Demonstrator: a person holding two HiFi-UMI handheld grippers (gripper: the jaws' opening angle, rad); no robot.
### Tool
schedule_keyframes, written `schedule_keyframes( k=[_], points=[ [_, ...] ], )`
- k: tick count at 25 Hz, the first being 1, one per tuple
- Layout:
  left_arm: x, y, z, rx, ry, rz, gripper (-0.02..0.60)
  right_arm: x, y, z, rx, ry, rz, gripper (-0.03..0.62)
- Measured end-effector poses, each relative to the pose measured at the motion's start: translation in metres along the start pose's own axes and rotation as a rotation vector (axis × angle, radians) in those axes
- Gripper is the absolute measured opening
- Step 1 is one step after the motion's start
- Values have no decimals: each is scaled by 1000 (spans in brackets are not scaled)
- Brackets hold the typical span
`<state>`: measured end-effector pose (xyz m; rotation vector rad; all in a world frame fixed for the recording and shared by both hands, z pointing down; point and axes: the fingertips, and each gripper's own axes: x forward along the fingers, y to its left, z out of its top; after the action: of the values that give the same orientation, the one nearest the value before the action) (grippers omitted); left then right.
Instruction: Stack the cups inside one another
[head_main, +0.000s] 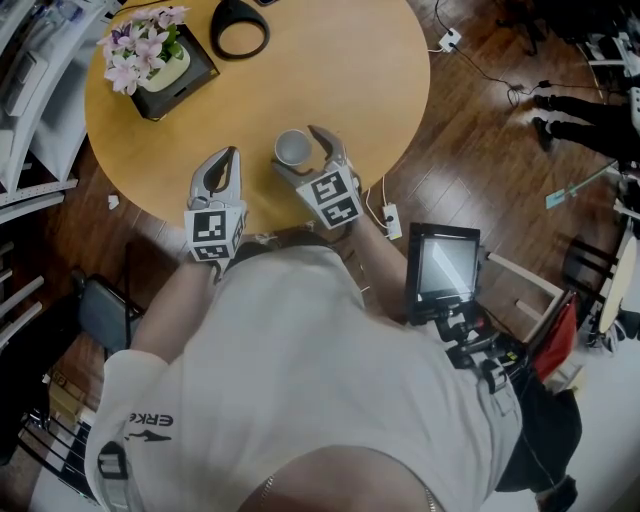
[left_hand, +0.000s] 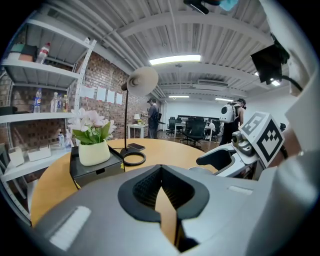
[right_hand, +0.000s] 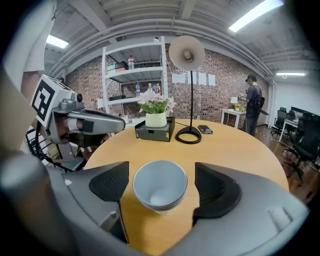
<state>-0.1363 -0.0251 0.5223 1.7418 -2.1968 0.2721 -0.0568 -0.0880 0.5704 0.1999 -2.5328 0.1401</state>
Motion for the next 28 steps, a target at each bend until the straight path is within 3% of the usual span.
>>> schedule_keyframes(
  k=[12,20,25,28],
  points=[
    [-6,-1,7,7,-28,-7,2,-14,-2,23,-16,-62,-51,407],
    [-20,-8,23,20,-92,-47,2,-56,-1,59,-17,-209,-179,207],
    [-35,-20,30,21,-140,-98,2,-90,7,68,-16,-259,-306,69],
    [-45,-31,32,18,-162,-133,2,-111,15,66,3,-276,-358,31]
  ],
)
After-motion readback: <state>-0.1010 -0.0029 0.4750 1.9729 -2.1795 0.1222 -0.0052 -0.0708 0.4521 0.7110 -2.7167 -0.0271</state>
